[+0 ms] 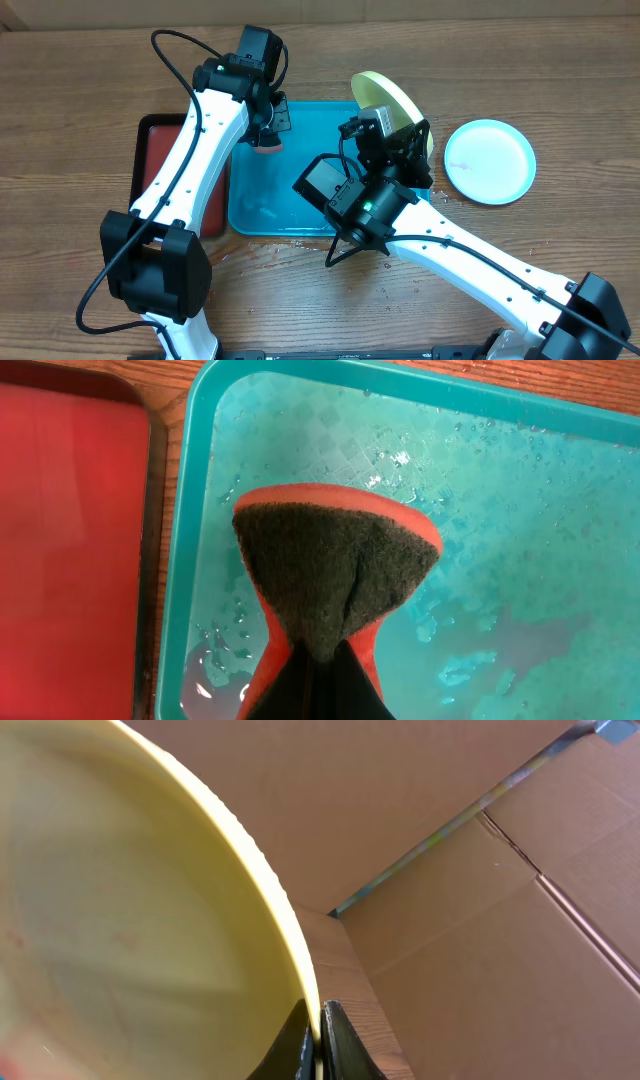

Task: Clean dirty plates on tray and stack at the side
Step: 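Lift the yellow plate by its rim with the right gripper, tilting it up, then carry the yellow plate right and lower it onto the plate stack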

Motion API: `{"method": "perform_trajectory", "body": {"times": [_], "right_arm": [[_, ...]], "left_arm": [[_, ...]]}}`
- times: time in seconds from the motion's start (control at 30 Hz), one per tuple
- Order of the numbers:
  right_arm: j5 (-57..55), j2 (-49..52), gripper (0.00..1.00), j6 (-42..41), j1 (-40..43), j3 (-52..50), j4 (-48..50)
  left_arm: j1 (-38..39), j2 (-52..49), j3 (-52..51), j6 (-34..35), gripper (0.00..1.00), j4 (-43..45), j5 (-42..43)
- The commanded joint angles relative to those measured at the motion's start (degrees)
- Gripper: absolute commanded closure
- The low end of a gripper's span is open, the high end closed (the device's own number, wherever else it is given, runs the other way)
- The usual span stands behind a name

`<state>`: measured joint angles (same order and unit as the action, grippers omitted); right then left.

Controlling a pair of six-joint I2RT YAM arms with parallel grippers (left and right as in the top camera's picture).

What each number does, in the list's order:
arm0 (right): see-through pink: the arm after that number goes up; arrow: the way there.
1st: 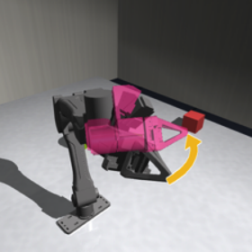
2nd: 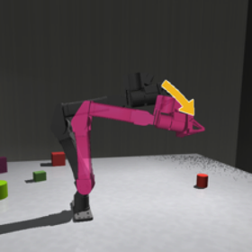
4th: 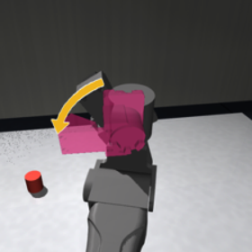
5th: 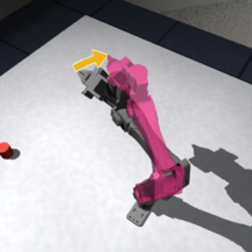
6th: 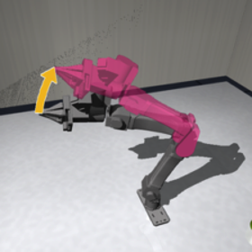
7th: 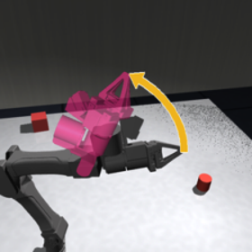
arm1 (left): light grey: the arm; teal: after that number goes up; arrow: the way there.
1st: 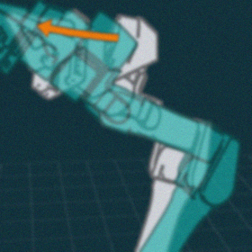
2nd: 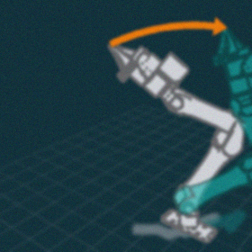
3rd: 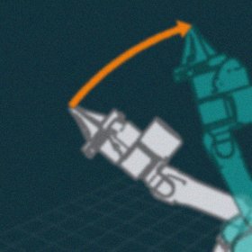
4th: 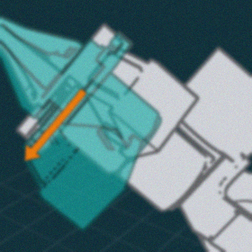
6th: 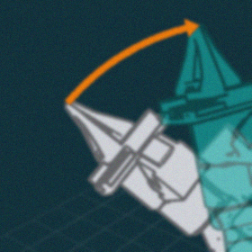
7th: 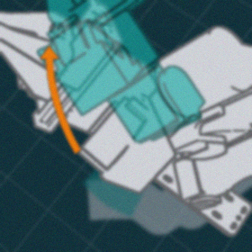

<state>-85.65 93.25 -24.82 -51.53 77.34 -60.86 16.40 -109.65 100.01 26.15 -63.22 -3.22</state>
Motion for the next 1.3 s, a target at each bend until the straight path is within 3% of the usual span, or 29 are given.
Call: {"method": "perform_trajectory", "body": {"times": [0.0, 0.6, 0.67, 0.9, 1.27], "right_arm": [[-2.25, -1.25, 0.96, -0.39, -0.55, 1.46, 0.31], [0.15, -1.25, 0.96, -0.44, -0.55, 1.46, 0.57], [8.04, -1.25, 0.96, -0.46, -0.46, 1.44, 0.52], [53.94, -0.81, 0.96, -0.72, 7.58, -0.22, 4.92], [94.82, -0.39, 0.96, 4.33, 32.96, -0.87, 7.19]], "left_arm": [[0.13, 0.24, -0.55, -0.20, 0.96, 0.20, -0.15], [0.13, 0.24, -0.55, -0.22, 0.96, 0.22, -0.20], [0.11, 0.24, -0.55, -0.22, 0.96, 0.22, -0.22], [0.13, 0.24, -0.55, -0.22, 0.96, 0.22, -0.33], [0.13, 0.24, -0.55, -0.22, 0.96, 0.02, -0.33]]}}
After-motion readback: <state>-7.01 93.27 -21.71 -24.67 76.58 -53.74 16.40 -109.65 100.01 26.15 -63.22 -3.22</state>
